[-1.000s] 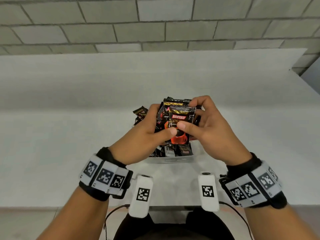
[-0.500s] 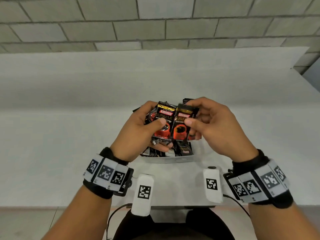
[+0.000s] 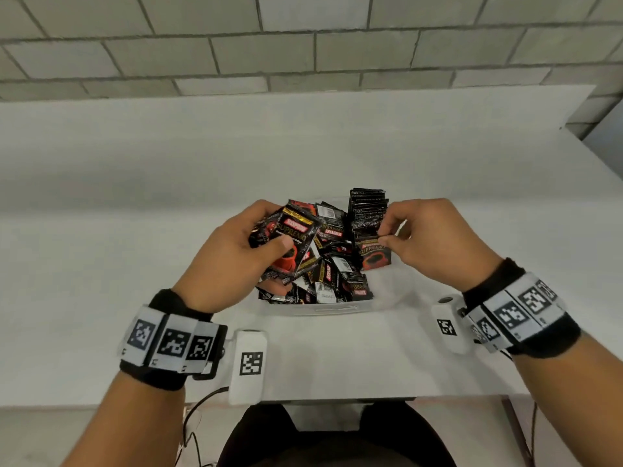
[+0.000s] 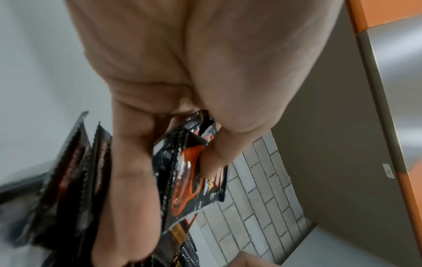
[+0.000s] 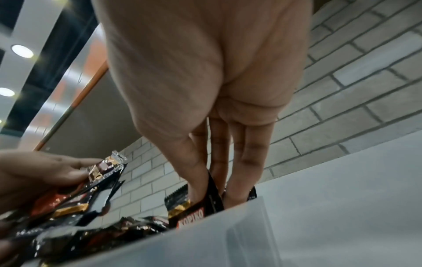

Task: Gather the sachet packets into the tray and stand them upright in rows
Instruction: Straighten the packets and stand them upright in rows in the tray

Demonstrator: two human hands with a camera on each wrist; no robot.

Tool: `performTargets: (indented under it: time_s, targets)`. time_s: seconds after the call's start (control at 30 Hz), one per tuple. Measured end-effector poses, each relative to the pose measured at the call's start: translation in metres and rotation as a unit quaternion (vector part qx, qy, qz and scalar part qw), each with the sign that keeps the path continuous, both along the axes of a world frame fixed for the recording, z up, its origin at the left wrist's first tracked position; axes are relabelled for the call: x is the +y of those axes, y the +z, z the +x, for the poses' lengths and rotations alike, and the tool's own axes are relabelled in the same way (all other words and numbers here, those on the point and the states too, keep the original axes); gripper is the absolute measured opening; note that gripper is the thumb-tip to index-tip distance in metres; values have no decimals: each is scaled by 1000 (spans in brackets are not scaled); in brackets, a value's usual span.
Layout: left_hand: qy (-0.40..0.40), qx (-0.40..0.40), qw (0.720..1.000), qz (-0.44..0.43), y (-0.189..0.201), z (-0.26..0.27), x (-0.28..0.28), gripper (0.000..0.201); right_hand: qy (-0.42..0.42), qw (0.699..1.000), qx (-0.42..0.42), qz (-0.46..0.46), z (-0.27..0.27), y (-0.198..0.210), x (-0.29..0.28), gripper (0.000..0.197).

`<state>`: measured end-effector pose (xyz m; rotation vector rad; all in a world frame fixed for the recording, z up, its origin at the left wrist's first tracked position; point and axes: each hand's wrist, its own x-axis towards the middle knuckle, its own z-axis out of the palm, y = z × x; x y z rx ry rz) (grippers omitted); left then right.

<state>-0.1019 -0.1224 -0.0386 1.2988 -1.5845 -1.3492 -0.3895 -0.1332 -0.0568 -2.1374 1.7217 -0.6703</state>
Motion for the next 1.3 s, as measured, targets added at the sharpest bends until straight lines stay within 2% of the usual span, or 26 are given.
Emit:
performTargets:
  time_s: [0.13,0.27,0.37,0.4,0.47,0.53,0.8,0.97,1.03,1.13,1.2,1.3]
  targets:
    - [-24,-31,999,9,0,-9,-4,24,12,997,78,14,0,1,-8,25]
    - [-34,-27,999,10,4,-17,-7,24,17,997,62,53,-4,13,-9,39]
    - [-42,-25,999,7,7,-21,-8,23,30,995,70,59,-3,29,-5,43]
    - [-45,-17,999,11,7,-23,-8,24,36,997,51,49,0,35,-3,40]
    - [-59,7,998,21,9,-27,-7,25,47,997,-40,40,10,47,4,31]
    - [-76,32,996,28,9,-31,-6,26,56,989,-119,62,22,54,10,29]
    - [-59,89,993,57,4,-35,-5,23,17,978,-185,92,25,37,8,9]
    - [-10,101,994,43,-2,-29,-8,17,10,972,-208,111,8,41,10,12]
    - [29,115,992,43,-1,-25,-9,12,-2,976,-187,109,-1,42,8,16]
    - [69,128,988,45,2,-18,-11,10,-6,990,-95,106,-10,38,5,21]
    - [74,123,989,44,2,-15,-12,11,1,995,-31,96,-11,31,3,22]
    - [66,112,991,44,1,-14,-11,11,25,996,4,87,-6,18,-1,22]
